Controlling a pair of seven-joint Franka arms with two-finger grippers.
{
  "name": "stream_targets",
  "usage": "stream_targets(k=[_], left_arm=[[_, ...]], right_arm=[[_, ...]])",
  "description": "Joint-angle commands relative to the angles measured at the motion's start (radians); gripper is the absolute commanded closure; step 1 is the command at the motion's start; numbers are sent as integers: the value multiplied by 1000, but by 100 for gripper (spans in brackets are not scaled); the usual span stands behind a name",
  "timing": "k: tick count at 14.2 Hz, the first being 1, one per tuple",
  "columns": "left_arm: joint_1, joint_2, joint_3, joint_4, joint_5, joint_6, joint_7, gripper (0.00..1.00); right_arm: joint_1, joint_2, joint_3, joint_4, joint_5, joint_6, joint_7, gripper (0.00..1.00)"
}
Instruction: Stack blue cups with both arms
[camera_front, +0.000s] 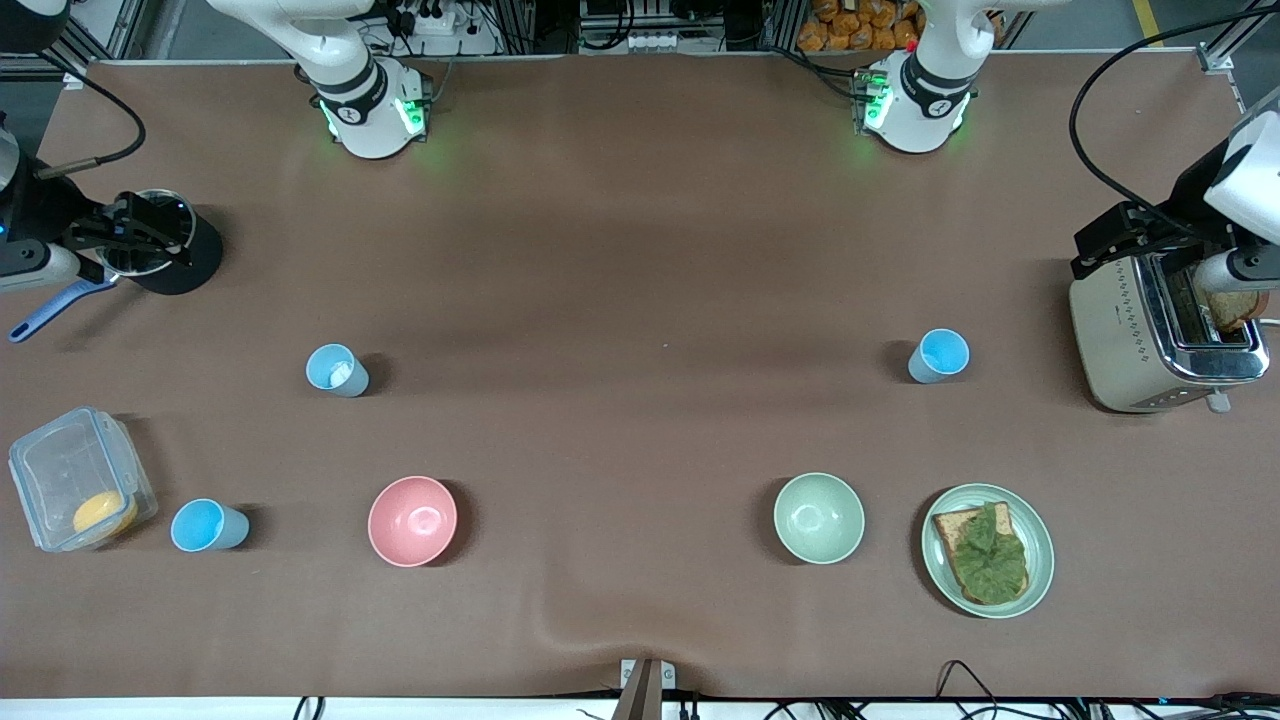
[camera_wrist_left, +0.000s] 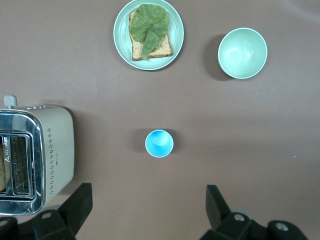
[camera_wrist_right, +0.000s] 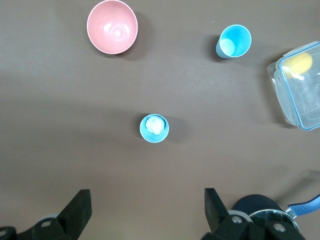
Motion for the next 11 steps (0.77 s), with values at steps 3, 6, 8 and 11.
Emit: stream_targets(k=[3,6,8,11], left_arm=[[13,11,-2,23,-11,-23,-6,0],[13,11,-2,25,-11,-23,-17,0],[12,11,-2,25,-9,-23,-12,0],[28,32,-1,23,-9,-23,-11,0]], right_arm=[[-21,14,16,21,-16,-17,12,0],[-18,14,16,19,-16,-21,13,0],[-22,14,16,19,-16,-22,13,0],[-25,15,15,19,-14,-24,7,0]])
